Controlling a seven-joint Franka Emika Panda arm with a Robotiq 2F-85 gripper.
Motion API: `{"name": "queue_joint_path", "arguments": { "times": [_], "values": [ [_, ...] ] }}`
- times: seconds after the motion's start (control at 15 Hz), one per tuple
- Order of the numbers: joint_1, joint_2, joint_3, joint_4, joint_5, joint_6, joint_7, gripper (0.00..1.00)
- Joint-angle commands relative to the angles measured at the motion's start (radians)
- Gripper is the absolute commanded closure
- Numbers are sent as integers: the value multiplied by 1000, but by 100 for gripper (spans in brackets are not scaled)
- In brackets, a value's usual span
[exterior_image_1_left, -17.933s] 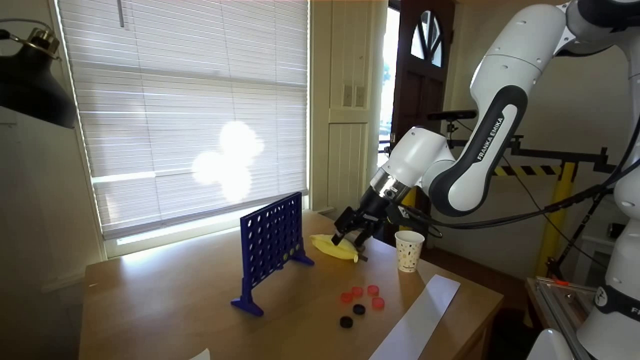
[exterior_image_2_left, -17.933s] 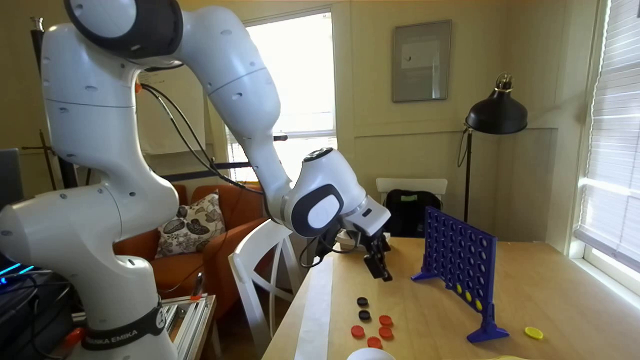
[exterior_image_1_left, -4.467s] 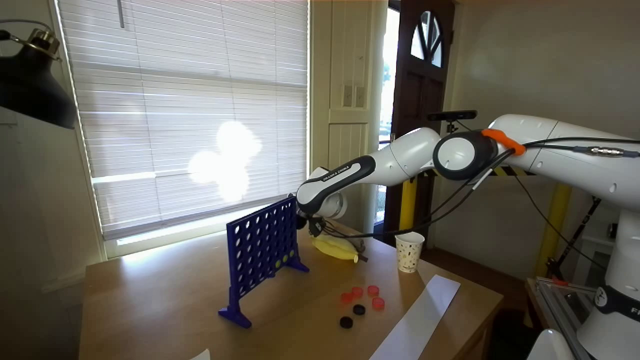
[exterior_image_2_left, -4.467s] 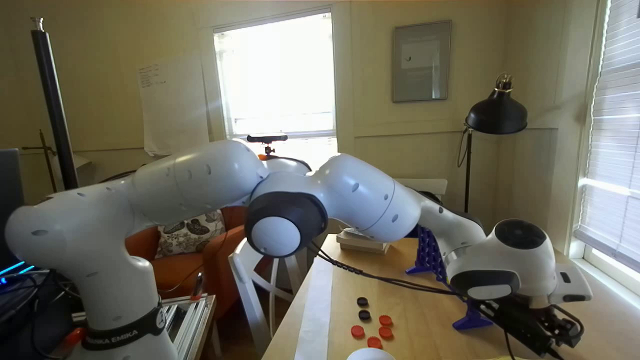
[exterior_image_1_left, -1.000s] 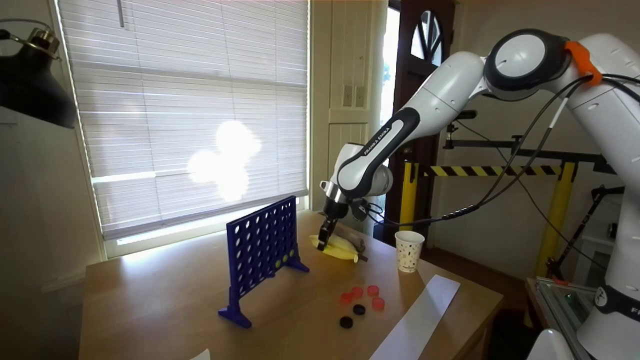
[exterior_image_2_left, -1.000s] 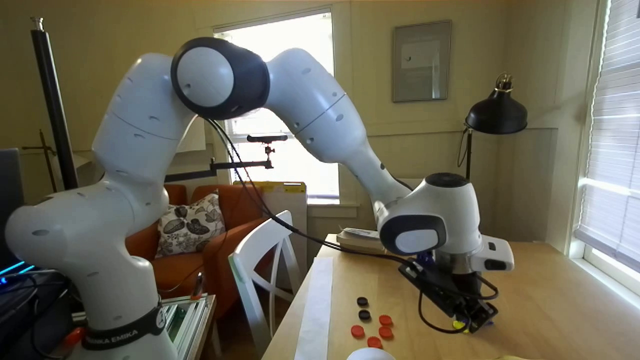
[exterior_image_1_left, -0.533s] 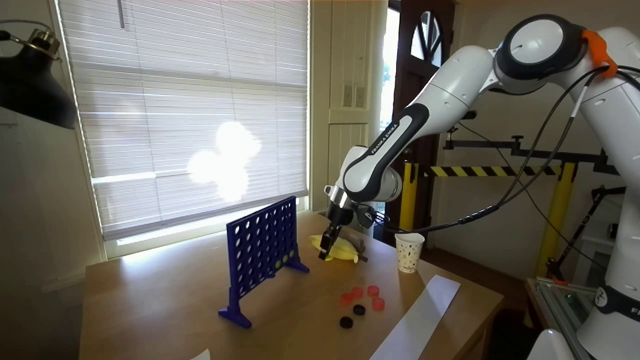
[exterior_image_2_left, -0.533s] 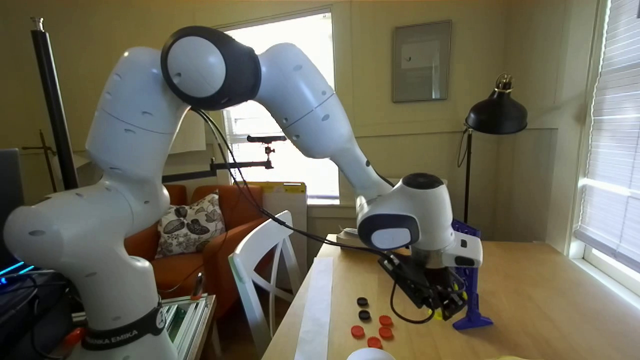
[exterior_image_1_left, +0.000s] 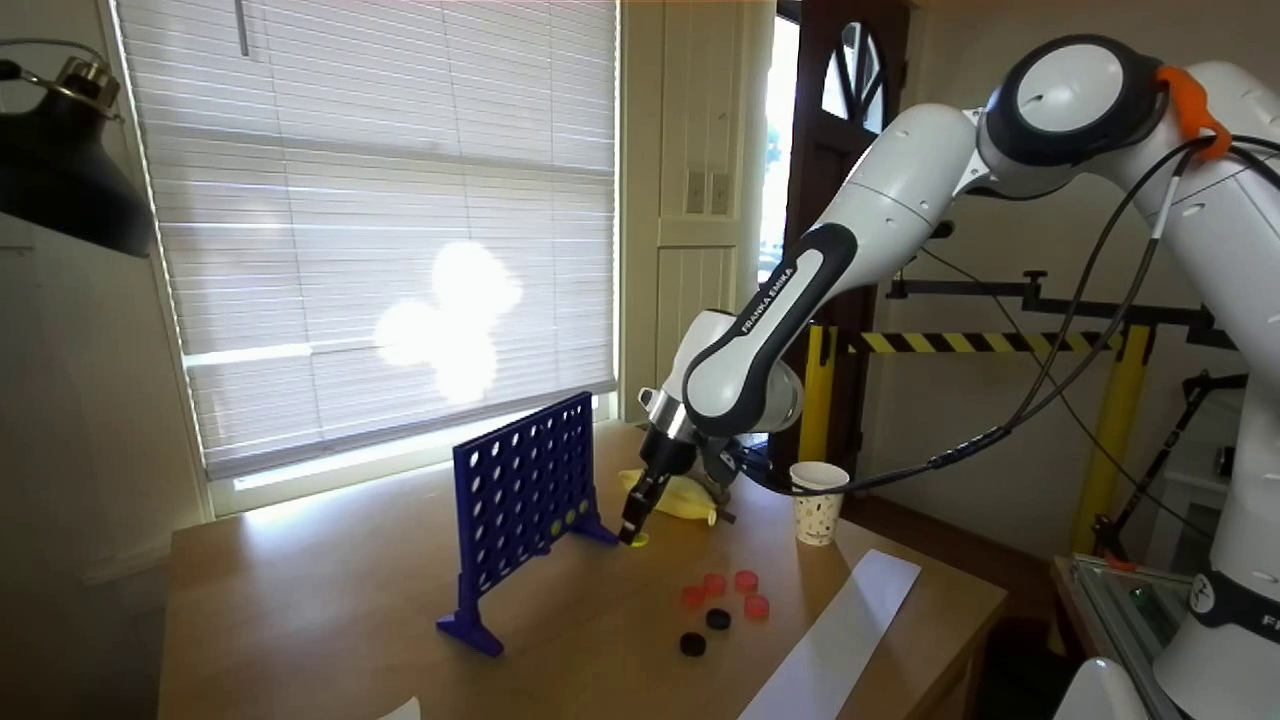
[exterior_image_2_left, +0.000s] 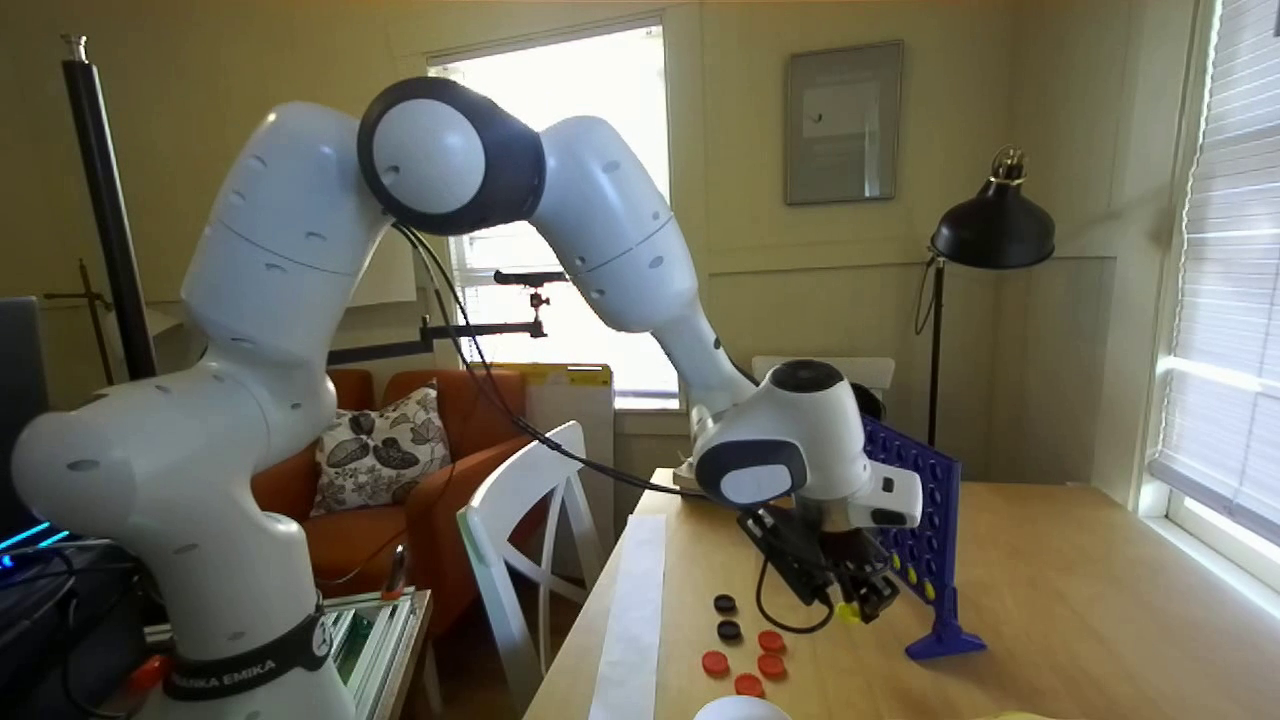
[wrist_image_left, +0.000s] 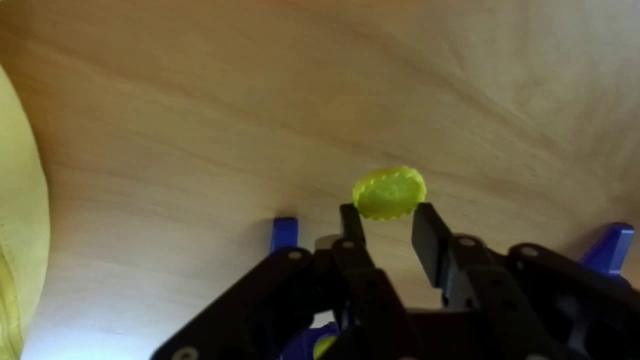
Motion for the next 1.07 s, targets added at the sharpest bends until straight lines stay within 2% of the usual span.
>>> {"name": "queue_joint_path", "arguments": {
  "times": [0.0,0.13,0.27,0.53,0.73,1.0],
  "values": [
    [62,68,-19,39,-23,91,106,92],
    [101,90,-40,51,-35,102,164,92],
    [157,96,-89,55,-41,88,226,92],
    [230,108,-155,62,-61,87,290,92],
    [261,109,-184,69,-67,90,319,92],
    [256,101,-168,67,-72,96,316,92]
  ]
}}
